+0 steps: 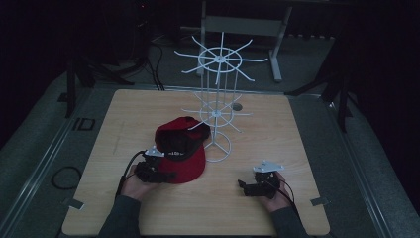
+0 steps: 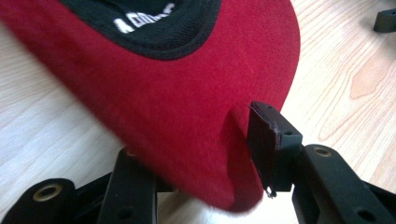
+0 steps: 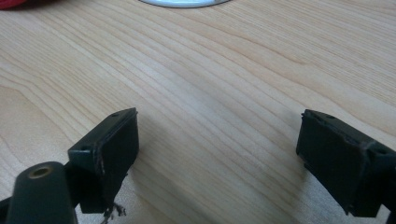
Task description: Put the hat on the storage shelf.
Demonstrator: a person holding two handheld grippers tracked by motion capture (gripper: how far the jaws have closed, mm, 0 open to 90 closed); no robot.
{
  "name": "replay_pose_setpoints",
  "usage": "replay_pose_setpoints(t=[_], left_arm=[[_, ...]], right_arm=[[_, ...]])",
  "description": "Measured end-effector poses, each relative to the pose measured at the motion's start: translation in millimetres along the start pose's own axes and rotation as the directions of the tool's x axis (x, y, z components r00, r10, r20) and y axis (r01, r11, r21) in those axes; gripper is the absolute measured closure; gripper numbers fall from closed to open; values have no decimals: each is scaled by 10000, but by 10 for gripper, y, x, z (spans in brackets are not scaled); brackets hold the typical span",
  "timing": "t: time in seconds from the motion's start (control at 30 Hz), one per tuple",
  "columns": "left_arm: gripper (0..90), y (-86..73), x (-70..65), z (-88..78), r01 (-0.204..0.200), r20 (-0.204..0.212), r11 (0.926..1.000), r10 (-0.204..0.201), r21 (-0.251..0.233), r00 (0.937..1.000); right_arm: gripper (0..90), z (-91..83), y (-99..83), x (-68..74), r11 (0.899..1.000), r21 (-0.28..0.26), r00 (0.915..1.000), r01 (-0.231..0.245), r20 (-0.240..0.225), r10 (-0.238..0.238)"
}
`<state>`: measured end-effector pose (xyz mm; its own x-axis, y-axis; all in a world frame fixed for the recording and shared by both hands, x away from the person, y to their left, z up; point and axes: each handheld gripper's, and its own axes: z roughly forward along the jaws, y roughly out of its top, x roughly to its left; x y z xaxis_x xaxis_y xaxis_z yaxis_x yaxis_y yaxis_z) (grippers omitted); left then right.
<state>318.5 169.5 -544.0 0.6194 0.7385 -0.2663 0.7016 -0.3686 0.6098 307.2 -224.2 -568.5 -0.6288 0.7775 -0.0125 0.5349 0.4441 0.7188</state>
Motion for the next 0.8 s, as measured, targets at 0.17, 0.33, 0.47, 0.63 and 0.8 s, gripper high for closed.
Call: replay_pose_setpoints(t=[0.17,0.33,0.47,0.63,0.8], left_arm=[[577,27,19,70,228,295,9997,-230,53,9993],[650,17,7,51,353,330,9993,-348,-136,9989],[692,8,15,5,346,138,9988,-342,-336,9993],[753,-15,52,-54,453,29,9970,-452,-622,9990],[849,-59,114,-184,408,-562,9924,-476,-1162,9973]], right_arm=[[129,0,0,0,10000,-1,10000,3,0,-3],[129,0,0,0,10000,-2,10000,1,1,-1],[129,0,0,0,10000,-1,10000,-1,0,1],[129,0,0,0,10000,-1,10000,-2,0,2],[129,0,0,0,10000,-1,10000,-2,0,2]])
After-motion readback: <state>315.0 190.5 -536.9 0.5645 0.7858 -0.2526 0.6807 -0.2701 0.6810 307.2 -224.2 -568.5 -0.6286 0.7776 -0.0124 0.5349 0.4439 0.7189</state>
